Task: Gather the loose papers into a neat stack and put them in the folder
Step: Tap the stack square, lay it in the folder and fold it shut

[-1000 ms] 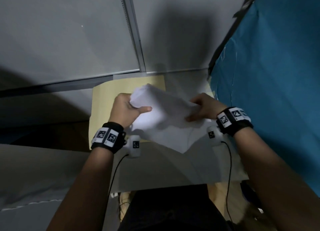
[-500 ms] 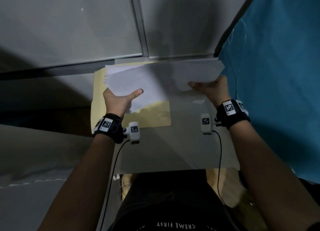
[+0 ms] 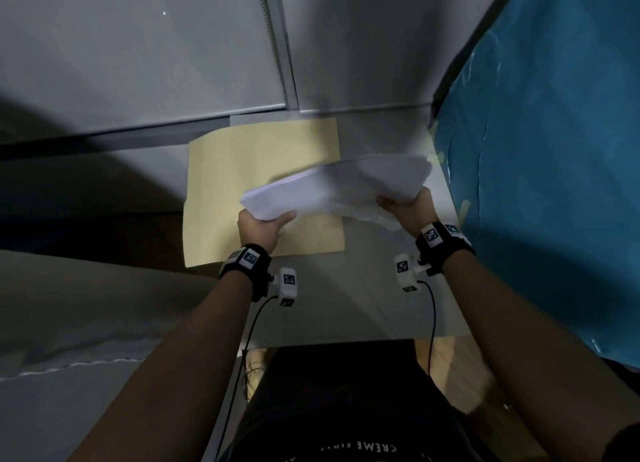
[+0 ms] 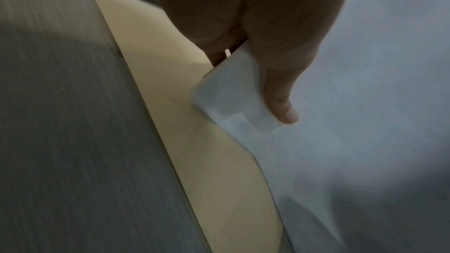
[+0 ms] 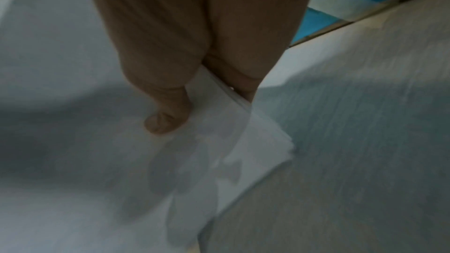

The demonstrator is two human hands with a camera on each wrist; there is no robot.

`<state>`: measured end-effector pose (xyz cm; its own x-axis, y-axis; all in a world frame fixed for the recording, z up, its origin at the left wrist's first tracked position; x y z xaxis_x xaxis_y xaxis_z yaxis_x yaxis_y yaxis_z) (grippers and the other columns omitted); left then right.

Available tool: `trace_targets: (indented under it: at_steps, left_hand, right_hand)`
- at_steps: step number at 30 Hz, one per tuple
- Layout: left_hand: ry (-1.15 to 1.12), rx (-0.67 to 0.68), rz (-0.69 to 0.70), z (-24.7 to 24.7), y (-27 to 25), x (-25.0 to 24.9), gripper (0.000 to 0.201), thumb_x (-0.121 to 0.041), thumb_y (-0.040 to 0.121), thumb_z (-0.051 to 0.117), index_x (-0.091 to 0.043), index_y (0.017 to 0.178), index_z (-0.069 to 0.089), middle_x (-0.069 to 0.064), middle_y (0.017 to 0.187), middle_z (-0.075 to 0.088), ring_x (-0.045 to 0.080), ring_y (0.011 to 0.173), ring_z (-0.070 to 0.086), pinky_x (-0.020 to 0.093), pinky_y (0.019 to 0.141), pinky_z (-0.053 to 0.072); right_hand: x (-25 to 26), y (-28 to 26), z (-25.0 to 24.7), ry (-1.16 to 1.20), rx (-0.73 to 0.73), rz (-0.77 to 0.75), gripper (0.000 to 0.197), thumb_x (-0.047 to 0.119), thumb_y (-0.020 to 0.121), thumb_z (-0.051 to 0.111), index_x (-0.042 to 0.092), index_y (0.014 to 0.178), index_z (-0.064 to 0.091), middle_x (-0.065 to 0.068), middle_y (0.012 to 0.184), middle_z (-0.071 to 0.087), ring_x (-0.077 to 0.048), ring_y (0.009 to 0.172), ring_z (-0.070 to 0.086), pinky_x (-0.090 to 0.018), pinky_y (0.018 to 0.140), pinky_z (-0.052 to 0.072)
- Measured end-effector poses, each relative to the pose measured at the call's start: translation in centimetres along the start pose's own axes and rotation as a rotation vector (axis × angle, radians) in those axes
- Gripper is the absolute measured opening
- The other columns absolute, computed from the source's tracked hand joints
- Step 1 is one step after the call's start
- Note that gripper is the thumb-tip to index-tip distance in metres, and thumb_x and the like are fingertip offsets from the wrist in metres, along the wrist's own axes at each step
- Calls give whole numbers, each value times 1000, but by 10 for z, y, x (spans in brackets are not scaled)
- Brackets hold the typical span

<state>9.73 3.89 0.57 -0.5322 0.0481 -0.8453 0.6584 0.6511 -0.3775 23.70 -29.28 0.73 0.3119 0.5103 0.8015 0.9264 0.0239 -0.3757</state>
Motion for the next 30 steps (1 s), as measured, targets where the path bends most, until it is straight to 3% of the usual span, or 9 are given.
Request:
trace_targets:
  at_steps: [4,6,12,14,16,19,22,25,30]
  left_hand:
    - [-145,56,67,-10,7,-16,78,-13,66,102,-9,134,65,0,96,73,18,89,73,46,101,59]
    - [-118,-43,184,-24,2,-50,108,-32,60,106,-23,151,48,-3,125,69,12,113,68,43,107,56]
    - [560,210,821,15,-41,-183,141,-63,51,99,-28,167,28,-2,172,31,25,159,31,40,127,28]
    - [788,297,747,33,-39,-186,98,-60,55,96,-32,143,63,5,146,65,31,135,60,41,111,48]
    - [714,375,549,39,-34,-173,42,-51,64,97,-22,85,76,8,89,79,33,86,73,40,74,57]
    - [402,438,389,36,-24,-142,54,-35,67,100,-13,53,53,-1,56,58,22,52,53,32,54,40]
    - [169,382,291,23,-28,-128,59,-19,73,99,-20,50,45,-14,47,51,11,42,47,22,49,37]
    - [-7,327,279,18,-36,-119,27,-12,76,97,-14,67,71,-13,64,74,6,56,70,26,57,58]
    - [-160,231,264,31,-52,-113,37,-14,70,101,-26,94,75,-10,97,81,3,89,79,31,85,65]
  right_hand:
    - [37,3,-36,26,-29,-101,23,11,82,86,2,98,71,0,85,70,14,59,60,-3,49,43]
    - [57,4,-58,57,-1,-178,18,3,85,82,3,101,73,4,87,71,16,61,64,-3,55,47]
    - [116,2,-49,-238,303,-345,16,14,79,88,12,90,77,-3,88,78,-5,76,70,-28,71,55]
    - [130,-3,-39,-282,366,-375,18,20,78,90,25,84,74,9,78,75,10,68,66,-21,66,53]
    - [136,-8,-42,-310,381,-369,20,23,79,90,25,91,74,8,82,74,14,65,63,-10,62,50]
    - [134,-19,-59,-135,469,-310,39,20,81,89,19,116,75,-4,102,80,-11,89,77,-22,79,63]
    - [121,-26,-65,148,435,-238,43,8,82,86,10,122,71,-4,109,79,-12,100,76,-30,93,61]
    - [113,-42,-36,517,455,-180,60,5,68,92,15,123,72,-10,122,75,-24,117,71,-46,102,56]
    - [120,-59,-3,422,164,-248,46,7,75,93,1,116,74,-9,109,79,-20,101,77,-40,84,64]
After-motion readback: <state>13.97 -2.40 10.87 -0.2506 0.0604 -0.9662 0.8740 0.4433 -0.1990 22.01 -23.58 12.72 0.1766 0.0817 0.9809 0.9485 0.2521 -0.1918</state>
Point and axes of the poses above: each hand's wrist, its own y-axis towards the middle knuckle, its own z-axis out of the palm, x = y × z, the point moved 6 cm from there along y, towards the middle knuckle
